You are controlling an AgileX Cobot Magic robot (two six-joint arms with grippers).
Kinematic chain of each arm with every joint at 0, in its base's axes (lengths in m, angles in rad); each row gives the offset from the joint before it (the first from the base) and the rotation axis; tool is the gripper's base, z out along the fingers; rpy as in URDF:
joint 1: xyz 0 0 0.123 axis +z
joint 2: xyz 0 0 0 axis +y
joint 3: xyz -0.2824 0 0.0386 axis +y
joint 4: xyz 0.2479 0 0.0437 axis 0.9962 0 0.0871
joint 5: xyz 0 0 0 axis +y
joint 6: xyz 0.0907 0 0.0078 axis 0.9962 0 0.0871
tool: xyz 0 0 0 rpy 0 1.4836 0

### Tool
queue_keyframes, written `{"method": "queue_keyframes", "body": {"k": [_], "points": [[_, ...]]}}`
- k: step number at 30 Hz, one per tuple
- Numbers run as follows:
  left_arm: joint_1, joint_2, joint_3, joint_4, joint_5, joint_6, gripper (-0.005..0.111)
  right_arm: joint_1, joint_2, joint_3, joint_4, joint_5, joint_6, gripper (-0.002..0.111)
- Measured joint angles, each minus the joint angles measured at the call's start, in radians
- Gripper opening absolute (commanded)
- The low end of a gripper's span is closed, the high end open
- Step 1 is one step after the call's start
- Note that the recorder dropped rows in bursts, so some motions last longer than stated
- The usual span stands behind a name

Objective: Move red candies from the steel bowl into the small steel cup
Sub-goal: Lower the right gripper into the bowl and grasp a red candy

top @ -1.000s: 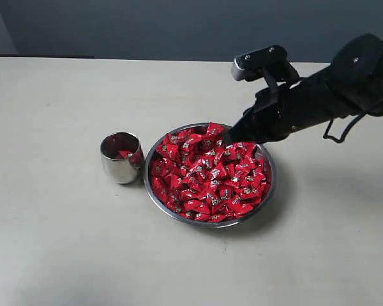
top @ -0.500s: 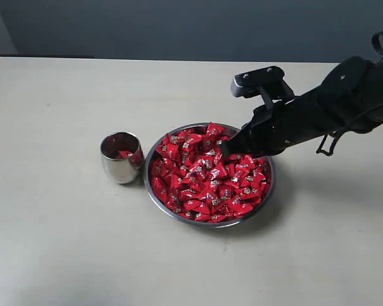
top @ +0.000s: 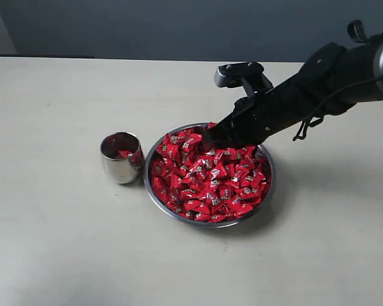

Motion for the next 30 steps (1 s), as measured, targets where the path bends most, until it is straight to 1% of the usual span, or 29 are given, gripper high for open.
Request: {"method": "queue_keyframes", "body": {"k": [1, 4, 6, 15, 18, 23, 30], "points": [[0.000, 0.000, 0.000, 0.000, 0.000, 0.000, 0.000, 0.000, 0.008, -0.005, 0.000, 0.007, 0.001, 0.019], [0.000, 0.000, 0.000, 0.000, 0.000, 0.000, 0.000, 0.000, 0.025, -0.016, 0.000, 0.015, 0.008, 0.038], [0.000, 0.000, 0.000, 0.000, 0.000, 0.000, 0.000, 0.000, 0.032, -0.018, 0.000, 0.013, 0.018, 0.042], [0.000, 0.000, 0.000, 0.000, 0.000, 0.000, 0.000, 0.000, 0.038, -0.020, -0.006, -0.040, 0.041, 0.042], [0.000, 0.000, 0.000, 0.000, 0.000, 0.000, 0.000, 0.000, 0.060, -0.020, -0.011, -0.060, 0.043, 0.037], [0.000, 0.000, 0.000, 0.000, 0.000, 0.000, 0.000, 0.000, 0.088, -0.020, -0.004, -0.092, 0.047, 0.037], [0.000, 0.000, 0.000, 0.000, 0.000, 0.000, 0.000, 0.000, 0.114, -0.020, 0.019, -0.092, 0.047, 0.037]]}}
